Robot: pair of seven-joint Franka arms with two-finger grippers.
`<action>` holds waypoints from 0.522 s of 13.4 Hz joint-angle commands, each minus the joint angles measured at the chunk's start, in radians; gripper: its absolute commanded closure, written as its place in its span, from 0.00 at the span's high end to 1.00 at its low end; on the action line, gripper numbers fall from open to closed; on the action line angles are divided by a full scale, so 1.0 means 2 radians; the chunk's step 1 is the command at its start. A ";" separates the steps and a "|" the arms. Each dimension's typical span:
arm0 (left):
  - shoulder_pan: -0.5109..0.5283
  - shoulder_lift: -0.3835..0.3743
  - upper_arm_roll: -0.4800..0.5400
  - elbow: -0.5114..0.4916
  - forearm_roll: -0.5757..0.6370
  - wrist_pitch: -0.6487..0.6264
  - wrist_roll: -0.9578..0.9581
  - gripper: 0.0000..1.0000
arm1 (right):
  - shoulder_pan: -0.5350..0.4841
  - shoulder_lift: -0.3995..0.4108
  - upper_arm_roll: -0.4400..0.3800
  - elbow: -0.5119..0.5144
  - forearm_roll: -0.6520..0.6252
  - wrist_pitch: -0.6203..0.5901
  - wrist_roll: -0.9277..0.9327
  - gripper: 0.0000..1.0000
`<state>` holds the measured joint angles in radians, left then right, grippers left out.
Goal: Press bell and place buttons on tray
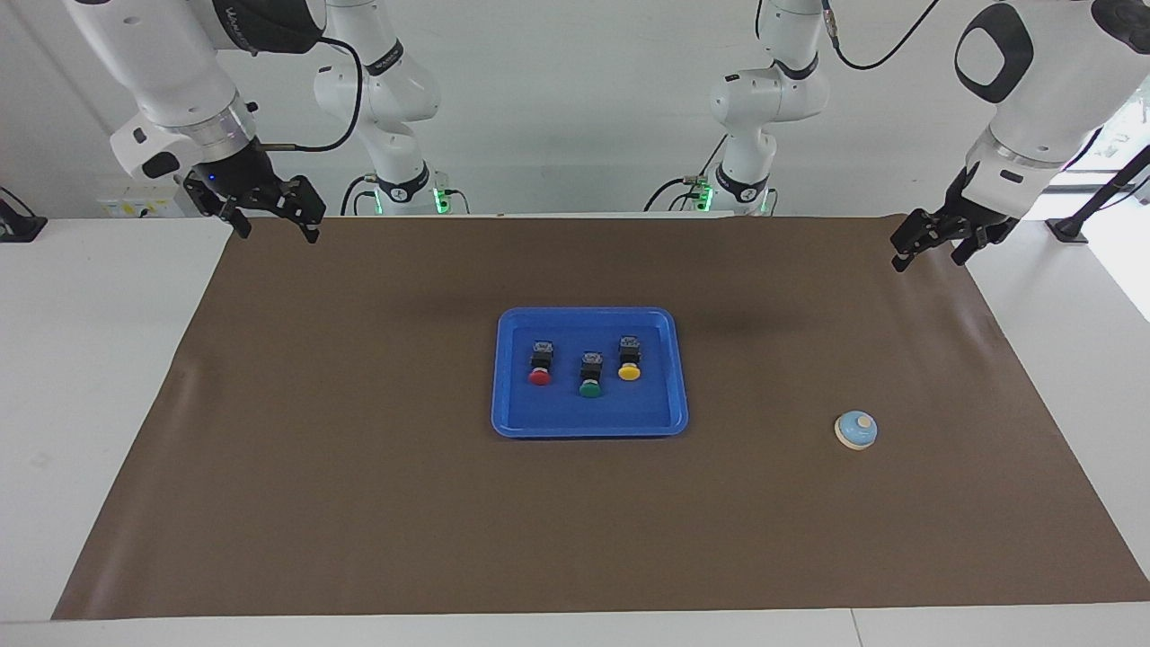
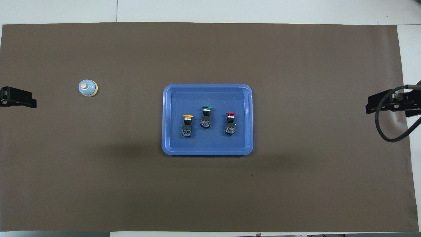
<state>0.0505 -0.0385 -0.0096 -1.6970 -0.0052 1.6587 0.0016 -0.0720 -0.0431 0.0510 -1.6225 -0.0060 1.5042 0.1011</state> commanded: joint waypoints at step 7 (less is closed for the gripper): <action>0.001 0.004 -0.003 -0.001 0.000 -0.011 -0.002 1.00 | -0.008 -0.011 0.006 -0.013 -0.002 0.005 -0.015 1.00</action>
<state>0.0504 -0.0290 -0.0129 -1.6973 -0.0052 1.6525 0.0016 -0.0720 -0.0431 0.0510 -1.6225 -0.0060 1.5042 0.1011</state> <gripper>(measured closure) 0.000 0.000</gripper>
